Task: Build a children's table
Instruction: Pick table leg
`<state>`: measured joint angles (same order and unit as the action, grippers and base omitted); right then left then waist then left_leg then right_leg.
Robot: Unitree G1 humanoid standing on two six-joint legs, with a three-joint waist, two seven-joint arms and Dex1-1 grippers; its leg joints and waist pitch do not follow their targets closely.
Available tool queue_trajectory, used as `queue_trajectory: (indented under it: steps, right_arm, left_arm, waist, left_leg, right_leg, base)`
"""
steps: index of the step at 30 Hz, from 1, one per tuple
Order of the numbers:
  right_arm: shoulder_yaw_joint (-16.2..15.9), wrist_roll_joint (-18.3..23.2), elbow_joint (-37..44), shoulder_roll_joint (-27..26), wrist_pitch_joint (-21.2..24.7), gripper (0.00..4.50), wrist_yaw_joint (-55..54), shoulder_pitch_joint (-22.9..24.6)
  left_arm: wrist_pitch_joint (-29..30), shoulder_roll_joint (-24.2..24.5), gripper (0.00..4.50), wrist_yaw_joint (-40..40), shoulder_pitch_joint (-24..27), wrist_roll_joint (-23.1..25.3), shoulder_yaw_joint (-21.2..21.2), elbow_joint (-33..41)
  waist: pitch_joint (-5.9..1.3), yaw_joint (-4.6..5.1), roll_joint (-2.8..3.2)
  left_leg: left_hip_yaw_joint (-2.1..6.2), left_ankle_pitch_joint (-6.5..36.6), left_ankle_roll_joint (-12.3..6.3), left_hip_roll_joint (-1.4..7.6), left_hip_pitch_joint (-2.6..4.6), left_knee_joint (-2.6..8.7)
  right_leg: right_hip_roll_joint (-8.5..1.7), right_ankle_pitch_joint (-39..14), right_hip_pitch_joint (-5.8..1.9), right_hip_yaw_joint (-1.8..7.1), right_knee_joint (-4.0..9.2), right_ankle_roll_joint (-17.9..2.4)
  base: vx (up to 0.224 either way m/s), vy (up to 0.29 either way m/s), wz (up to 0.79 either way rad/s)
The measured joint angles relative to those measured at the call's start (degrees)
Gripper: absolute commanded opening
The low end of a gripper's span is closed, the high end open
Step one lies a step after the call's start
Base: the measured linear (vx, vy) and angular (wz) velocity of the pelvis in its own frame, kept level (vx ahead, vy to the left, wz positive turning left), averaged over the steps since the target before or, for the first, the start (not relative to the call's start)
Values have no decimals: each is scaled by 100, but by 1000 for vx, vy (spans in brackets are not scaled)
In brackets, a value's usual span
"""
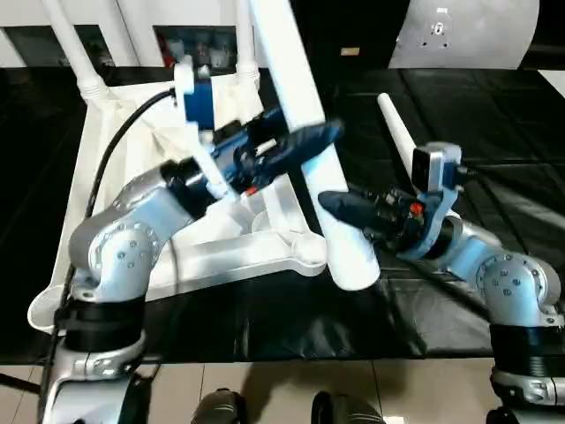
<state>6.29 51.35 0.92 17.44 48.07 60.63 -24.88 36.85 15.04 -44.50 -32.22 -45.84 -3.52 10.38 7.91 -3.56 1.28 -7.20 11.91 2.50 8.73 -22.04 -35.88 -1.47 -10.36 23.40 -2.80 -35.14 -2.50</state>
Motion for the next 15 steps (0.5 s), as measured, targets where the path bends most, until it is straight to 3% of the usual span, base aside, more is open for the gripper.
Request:
queue_trajectory:
  steps: [15]
  right_arm:
    - [-11, -16, 1, 69, -103, 184, 107, 4]
  left_arm:
    - [-222, 55, 240, -152, 37, 233, 154, -23]
  waist:
    - [0, -1, 1]
  left_leg:
    - [-2, -3, 5, 1, 1, 0]
  right_leg:
    - [0, 2, 0, -1, -7, -3]
  base:
    - [0, 0, 0]
